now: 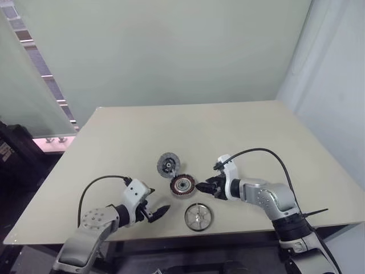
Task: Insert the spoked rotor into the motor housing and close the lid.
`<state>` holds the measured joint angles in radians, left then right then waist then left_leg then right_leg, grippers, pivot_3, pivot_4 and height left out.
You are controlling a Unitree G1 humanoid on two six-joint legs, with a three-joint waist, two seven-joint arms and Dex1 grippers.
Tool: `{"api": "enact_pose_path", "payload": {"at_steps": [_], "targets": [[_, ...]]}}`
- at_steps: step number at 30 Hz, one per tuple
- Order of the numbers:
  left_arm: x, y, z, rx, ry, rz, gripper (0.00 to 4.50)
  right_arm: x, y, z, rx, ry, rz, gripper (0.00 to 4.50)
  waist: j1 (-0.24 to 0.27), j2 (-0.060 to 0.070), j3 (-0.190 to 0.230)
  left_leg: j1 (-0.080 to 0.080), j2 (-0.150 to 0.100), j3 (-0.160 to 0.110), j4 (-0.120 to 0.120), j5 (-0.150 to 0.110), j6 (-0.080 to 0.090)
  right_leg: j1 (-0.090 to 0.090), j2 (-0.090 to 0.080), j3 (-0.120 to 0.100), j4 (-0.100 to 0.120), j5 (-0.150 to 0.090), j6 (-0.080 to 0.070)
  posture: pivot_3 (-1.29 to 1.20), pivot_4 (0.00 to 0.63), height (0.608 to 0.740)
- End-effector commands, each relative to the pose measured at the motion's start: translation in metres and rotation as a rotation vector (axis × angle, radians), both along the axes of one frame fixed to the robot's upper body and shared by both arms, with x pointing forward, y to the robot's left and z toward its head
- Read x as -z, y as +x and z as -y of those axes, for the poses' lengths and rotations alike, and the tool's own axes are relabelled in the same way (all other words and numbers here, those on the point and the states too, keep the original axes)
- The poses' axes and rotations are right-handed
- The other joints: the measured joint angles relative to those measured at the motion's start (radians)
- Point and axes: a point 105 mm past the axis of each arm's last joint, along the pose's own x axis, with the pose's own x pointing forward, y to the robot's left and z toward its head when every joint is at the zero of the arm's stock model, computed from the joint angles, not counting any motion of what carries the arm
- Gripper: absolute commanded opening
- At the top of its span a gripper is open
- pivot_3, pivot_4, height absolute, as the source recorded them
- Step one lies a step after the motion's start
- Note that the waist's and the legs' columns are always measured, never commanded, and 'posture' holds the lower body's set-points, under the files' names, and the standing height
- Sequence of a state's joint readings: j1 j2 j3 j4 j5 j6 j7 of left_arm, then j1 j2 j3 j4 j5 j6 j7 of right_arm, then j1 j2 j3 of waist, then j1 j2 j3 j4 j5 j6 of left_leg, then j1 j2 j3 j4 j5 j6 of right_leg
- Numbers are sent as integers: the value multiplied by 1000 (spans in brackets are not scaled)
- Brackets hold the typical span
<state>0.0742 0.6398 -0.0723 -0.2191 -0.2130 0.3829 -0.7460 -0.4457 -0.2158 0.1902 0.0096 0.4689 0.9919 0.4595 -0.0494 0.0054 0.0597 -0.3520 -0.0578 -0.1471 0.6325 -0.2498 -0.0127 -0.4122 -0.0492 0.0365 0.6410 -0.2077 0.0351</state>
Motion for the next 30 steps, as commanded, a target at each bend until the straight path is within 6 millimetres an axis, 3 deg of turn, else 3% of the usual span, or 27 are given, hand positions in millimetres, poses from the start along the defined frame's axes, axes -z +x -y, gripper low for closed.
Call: {"api": "enact_pose_path", "payload": {"at_steps": [1,5,15,30], "targets": [[-13,7,5,40,-2,54,4500,-13,2,2,13,11,43,3128,0,0,0,0,0,0,0,0,0,0,0,0,0,0,0,0,0,740],[-13,12,6,42,-17,49,4500,-6,-2,11,11,-34,23,3128,0,0,0,0,0,-1,0,0,0,0,0,0,0,0,0,0,0,740],[-14,14,4,-76,-175,2,4500,22,-36,34,-154,-266,26,3128,0,-1,0,-1,0,0,1,0,1,0,0,-1,0,0,1,0,0,740],[-13,11,4,-164,-254,-30,4500,38,-47,16,-101,-120,-155,3128,1,-3,1,-3,1,-1,10,0,1,2,0,-2,0,0,0,0,0,740]]}}
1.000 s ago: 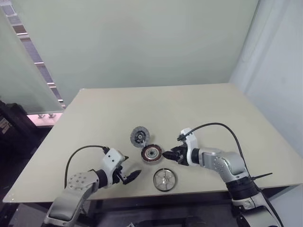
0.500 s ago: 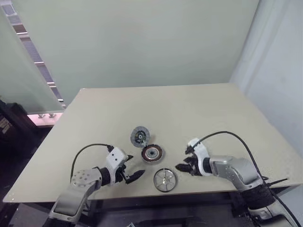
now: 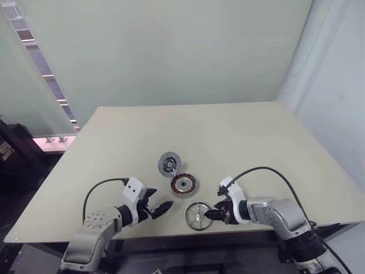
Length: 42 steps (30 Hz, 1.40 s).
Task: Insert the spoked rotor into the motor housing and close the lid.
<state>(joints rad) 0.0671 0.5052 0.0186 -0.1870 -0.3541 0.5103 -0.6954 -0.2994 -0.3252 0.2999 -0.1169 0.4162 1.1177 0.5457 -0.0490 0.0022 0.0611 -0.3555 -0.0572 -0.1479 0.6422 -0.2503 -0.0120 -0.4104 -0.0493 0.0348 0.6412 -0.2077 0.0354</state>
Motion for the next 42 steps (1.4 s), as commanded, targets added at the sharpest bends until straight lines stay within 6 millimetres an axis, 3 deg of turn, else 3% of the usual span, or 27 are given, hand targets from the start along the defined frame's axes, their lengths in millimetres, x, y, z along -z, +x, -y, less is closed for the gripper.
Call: {"api": "enact_pose_path", "payload": {"at_steps": [1,9,10,13,19,26,31,36,42], "targets": [[-16,5,1,-3,-10,62,4500,-4,4,-3,25,31,-4,3128,0,0,0,0,0,0,0,0,0,0,0,0,0,0,0,0,0,740],[-16,5,1,-12,-4,65,4500,7,6,-5,45,-1,-25,3128,0,0,0,0,0,0,0,0,0,0,0,0,0,0,0,0,0,740],[-16,5,1,-13,-3,66,4500,7,7,-4,53,-1,-25,2963,0,0,0,0,0,0,0,0,0,0,0,0,0,0,0,0,0,740],[-15,4,1,-14,4,66,4500,4,11,-4,68,12,-16,2283,0,0,0,1,0,0,0,0,0,0,0,0,0,0,0,0,0,740],[-15,4,1,-14,8,66,4500,-3,19,-3,84,10,27,23,0,0,0,-1,0,0,0,0,0,-1,0,0,0,0,0,0,0,740],[-15,3,1,-16,0,65,4500,-13,26,-5,107,42,69,23,0,0,0,-1,0,0,0,0,0,-1,0,0,0,0,0,0,0,740],[-17,3,4,-34,-60,46,4500,-32,41,-10,179,124,145,23,0,0,0,-1,0,0,0,0,0,-1,0,0,1,0,0,0,0,740],[-26,5,13,-81,-207,3,4500,-42,57,-13,259,120,262,23,0,0,0,-1,0,0,0,0,0,-1,0,0,1,0,0,0,0,740],[-33,10,22,-165,-398,-50,4500,-44,56,-23,245,134,288,23,0,0,0,-1,-1,-1,0,0,0,-1,0,0,1,0,0,0,0,740]]}}
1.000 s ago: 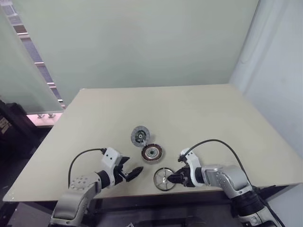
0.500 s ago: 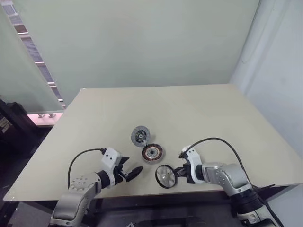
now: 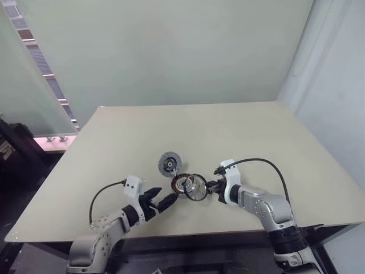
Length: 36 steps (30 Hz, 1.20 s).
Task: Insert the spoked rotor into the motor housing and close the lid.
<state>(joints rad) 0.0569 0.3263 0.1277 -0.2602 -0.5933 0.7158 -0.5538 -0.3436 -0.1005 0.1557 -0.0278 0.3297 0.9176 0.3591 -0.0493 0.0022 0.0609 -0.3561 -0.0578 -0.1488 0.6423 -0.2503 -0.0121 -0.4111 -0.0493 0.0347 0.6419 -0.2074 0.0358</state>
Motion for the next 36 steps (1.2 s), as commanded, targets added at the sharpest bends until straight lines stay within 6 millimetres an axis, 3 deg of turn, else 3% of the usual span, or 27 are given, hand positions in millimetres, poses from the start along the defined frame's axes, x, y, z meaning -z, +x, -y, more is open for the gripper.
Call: {"api": "enact_pose_path", "payload": {"at_steps": [1,17,20,30,36], "targets": [[-18,6,1,-26,-74,32,4500,-16,5,-6,-19,6,78,23,0,0,0,0,0,0,0,0,0,0,0,0,0,0,0,0,0,740],[-7,23,25,-7,-156,-10,4500,-20,-4,-18,-75,47,67,23,0,0,0,0,0,0,0,0,0,0,0,0,0,0,0,0,0,740],[-8,25,28,1,-173,-13,3902,-20,-4,-18,-74,50,67,0,0,0,0,0,0,0,0,0,0,0,0,0,0,0,0,0,0,740],[-9,25,28,16,-174,-14,270,-20,-5,-17,-73,58,59,0,0,0,0,0,0,0,0,0,0,0,0,0,0,0,0,0,0,740],[-12,29,17,-17,-147,15,226,-23,-1,-15,-62,60,73,0,0,0,0,0,0,0,0,0,0,0,0,0,0,0,0,0,0,740]]}}
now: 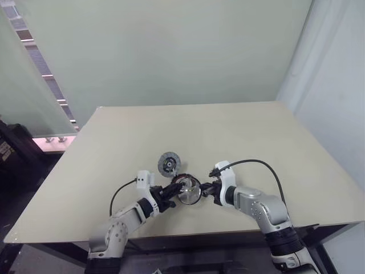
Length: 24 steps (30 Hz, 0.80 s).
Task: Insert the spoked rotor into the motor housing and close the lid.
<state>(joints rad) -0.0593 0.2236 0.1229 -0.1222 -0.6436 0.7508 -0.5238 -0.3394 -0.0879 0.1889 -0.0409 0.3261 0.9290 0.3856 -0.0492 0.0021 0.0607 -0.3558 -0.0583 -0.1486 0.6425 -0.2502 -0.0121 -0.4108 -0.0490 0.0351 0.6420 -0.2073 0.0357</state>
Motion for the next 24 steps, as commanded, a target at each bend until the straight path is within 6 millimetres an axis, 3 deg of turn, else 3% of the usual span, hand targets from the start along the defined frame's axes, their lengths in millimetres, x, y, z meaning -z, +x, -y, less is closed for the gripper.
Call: {"api": "enact_pose_path", "payload": {"at_steps": [1,14,20,24], "targets": [[-18,9,-10,-26,13,83,226,-23,8,-1,3,51,83,0,0,0,0,0,0,0,0,0,0,0,0,0,0,0,0,0,0,740],[-70,19,-36,-85,64,272,226,-29,23,20,100,77,121,0,0,0,0,0,0,0,0,0,0,0,0,0,0,0,0,0,0,740],[-71,19,-36,-91,65,271,226,-34,22,19,86,170,85,0,0,0,0,0,0,0,0,0,0,0,0,0,0,0,0,0,0,740],[-68,18,-34,-91,58,262,226,-36,13,13,14,206,40,1057,0,0,0,0,0,0,0,0,0,0,0,0,0,0,0,0,0,740]]}}
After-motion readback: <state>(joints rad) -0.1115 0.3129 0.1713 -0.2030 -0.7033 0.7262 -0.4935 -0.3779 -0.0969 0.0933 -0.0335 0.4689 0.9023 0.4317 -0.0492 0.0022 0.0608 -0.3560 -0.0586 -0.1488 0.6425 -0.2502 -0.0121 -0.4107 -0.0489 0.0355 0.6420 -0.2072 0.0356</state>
